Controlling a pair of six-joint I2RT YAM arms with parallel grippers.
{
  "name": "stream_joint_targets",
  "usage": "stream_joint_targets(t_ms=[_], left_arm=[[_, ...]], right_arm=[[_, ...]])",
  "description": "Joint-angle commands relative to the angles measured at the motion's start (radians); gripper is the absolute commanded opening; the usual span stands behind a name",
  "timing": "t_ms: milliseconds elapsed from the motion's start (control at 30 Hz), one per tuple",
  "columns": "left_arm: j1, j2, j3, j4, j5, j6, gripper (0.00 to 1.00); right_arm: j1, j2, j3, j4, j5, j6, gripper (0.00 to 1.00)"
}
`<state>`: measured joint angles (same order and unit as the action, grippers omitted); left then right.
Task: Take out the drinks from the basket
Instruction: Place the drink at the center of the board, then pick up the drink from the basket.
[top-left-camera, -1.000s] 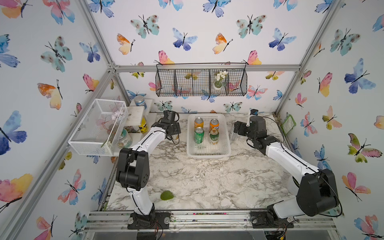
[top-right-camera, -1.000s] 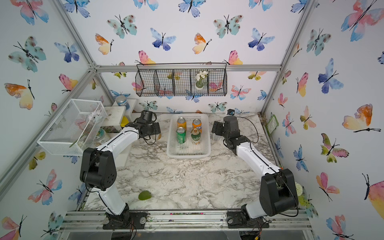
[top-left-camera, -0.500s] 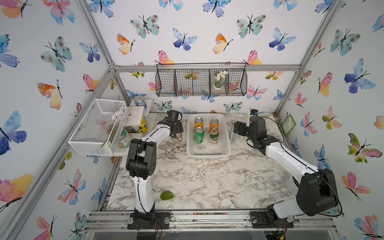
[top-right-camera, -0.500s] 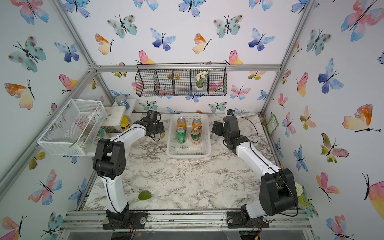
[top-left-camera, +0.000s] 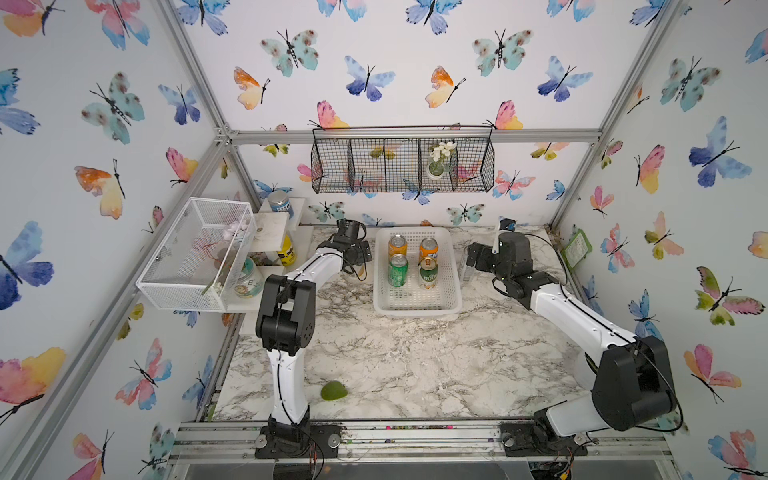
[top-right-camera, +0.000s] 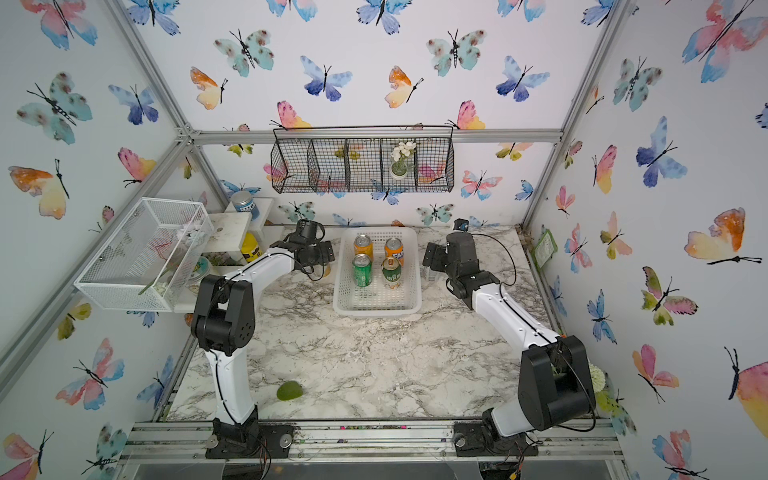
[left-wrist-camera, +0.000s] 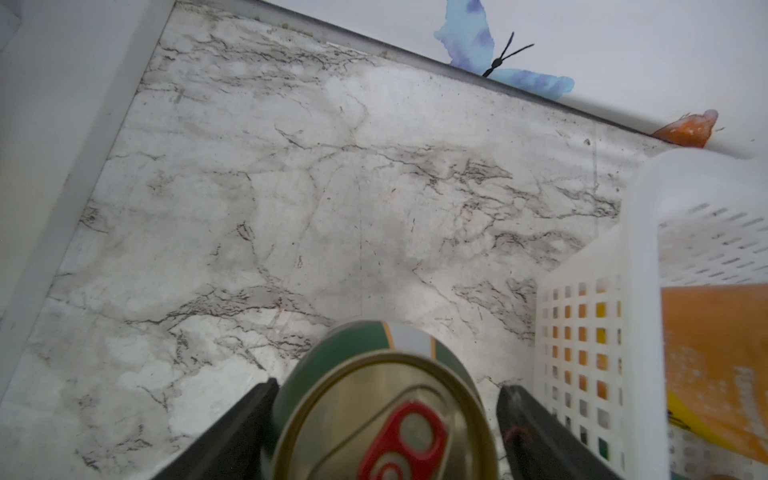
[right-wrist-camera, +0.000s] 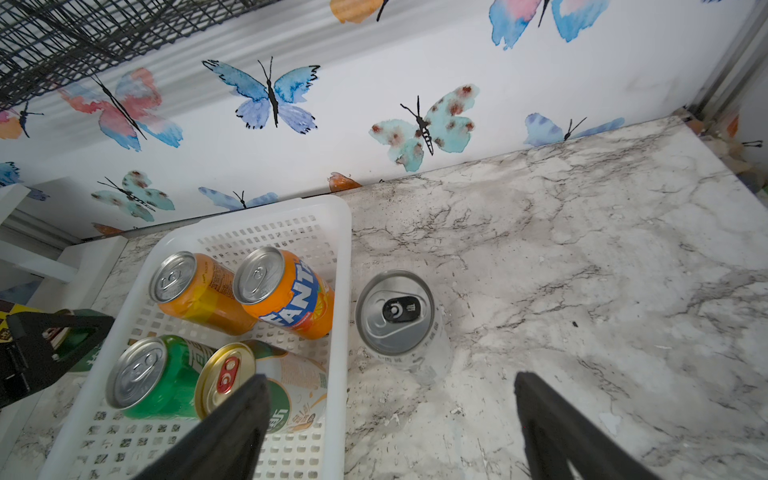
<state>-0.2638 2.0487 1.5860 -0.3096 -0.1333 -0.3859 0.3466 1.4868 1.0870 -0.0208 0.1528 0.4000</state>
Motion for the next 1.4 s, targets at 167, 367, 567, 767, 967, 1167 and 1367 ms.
stream_joint_targets(t_ms=[167,367,567,767,967,1167,1367], left_arm=[[-0.006,-0.139,-0.015,0.012,0.006,-0.027,0.99],[-0.016,-0.314,-0.122,0.047,0.065,-0.085,0.99],[-0.027,-0.497,-0.313,0.095,0.132,-0.144,0.99],[-0.016,-0.635,-0.467,0.108,0.232,-0.169,0.99],[-0.017,-0.694,-0.513,0.099,0.291,-0.137,0.99],[-0.017,-0.707,-0.532,0.069,0.248,-0.093,0.99],[-0.016,-0.693,-0.533,0.067,0.257,-0.081,0.99]], right_arm=[[0.003,0.012,-0.001,0.009,-0.002,0.0,0.95],[0.003,0.026,0.014,0.002,-0.063,-0.01,0.94],[0.021,0.071,0.039,-0.007,-0.172,-0.014,0.92],[0.125,0.191,0.136,-0.07,-0.162,-0.05,0.91],[0.21,0.328,0.277,-0.126,-0.108,-0.068,0.91],[0.226,0.427,0.364,-0.184,-0.01,-0.061,0.91],[0.226,0.477,0.394,-0.182,-0.054,-0.075,0.91]])
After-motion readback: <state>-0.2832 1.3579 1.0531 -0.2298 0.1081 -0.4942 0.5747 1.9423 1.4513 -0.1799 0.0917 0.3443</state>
